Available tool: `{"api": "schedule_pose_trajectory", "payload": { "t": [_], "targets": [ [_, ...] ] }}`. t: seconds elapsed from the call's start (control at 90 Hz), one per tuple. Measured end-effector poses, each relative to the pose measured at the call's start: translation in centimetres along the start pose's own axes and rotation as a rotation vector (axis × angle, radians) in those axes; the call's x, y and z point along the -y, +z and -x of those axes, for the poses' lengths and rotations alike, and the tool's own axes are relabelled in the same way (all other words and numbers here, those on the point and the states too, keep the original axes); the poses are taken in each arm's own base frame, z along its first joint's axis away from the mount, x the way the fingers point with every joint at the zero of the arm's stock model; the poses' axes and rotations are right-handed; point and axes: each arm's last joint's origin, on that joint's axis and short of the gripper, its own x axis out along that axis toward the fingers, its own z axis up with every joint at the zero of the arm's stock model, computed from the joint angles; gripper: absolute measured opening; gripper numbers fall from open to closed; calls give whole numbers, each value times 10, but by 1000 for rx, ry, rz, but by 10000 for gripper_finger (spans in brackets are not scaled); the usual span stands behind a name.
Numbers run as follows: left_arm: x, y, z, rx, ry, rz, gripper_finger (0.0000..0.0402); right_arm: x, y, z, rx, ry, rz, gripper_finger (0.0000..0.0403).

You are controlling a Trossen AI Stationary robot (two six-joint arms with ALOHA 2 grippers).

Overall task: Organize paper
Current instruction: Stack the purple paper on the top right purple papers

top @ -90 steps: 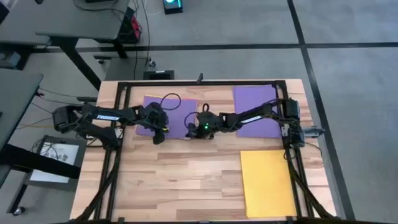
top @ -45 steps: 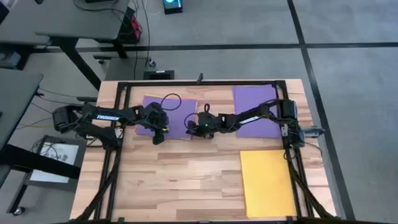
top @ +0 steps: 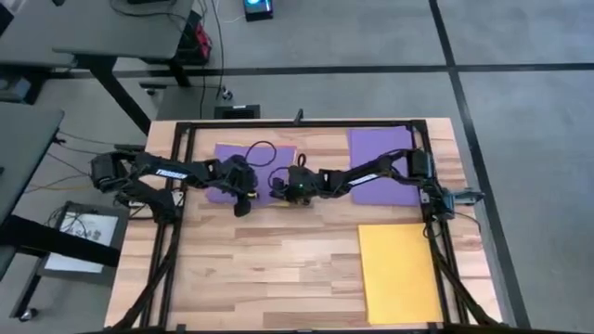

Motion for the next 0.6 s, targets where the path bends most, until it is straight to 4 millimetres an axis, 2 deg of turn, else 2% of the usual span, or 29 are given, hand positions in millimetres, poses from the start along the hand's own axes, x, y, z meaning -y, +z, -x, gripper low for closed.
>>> {"api": "schedule_pose_trajectory", "payload": {
  "t": [0.189,0.322,0.411,0.533,0.6],
  "targets": [
    [0,5,1,11,2,-11,1,3,3,0,1,-45,-5,149],
    [1,5,1,9,0,-16,1,4,6,1,8,-56,-29,130],
    [2,5,1,9,-1,-17,1,5,8,1,15,-60,-22,97],
    [2,5,2,6,-1,-17,1,4,11,2,20,-59,18,17],
    [3,9,7,-13,-5,-13,1,3,11,5,21,-73,63,9]
  ]
}}
